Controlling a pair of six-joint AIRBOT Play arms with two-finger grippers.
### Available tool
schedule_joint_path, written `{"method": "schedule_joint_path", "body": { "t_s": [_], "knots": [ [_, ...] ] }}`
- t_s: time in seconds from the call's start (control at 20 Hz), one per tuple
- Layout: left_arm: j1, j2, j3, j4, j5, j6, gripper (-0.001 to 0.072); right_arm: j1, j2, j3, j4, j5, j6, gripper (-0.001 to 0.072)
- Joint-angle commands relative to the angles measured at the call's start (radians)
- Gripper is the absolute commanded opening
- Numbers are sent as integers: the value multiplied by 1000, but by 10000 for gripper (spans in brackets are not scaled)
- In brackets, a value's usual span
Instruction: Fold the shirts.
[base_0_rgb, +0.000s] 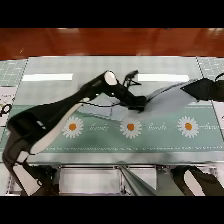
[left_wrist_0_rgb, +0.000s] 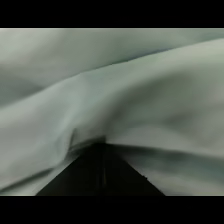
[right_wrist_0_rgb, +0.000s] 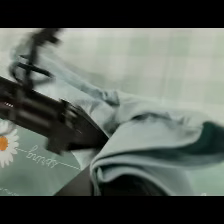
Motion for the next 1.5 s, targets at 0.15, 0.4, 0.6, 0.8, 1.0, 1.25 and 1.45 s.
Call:
{"method": "schedule_joint_path", "body": {
  "t_s": [0.15, 0.4, 0.6, 0.8, 1.0, 1.25, 1.45],
  "knots": [
    [-53, -71, 146, 45, -159, -29, 19, 0, 25, -17, 65, -1, 6, 24],
    [129, 174, 64, 273, -269, -10, 19, 221, -78, -13, 166, -141, 5, 24],
    [323, 555, -231, 453, -240, -10, 19, 499, -285, 82, 175, -339, 5, 24],
    [578, 945, -558, 507, -170, -10, 20, 652, -579, 274, 183, -424, 5, 24],
    [799, 1238, -788, 504, -135, -11, 20, 716, -843, 432, 238, -472, 5, 24],
    [877, 1421, -930, 491, -126, -49, 20, 775, -1079, 559, 384, -483, 5, 24],
    [877, 1416, -982, 435, -108, -56, 20, 815, -1166, 597, 454, -489, 13, 147]
  ]
}}
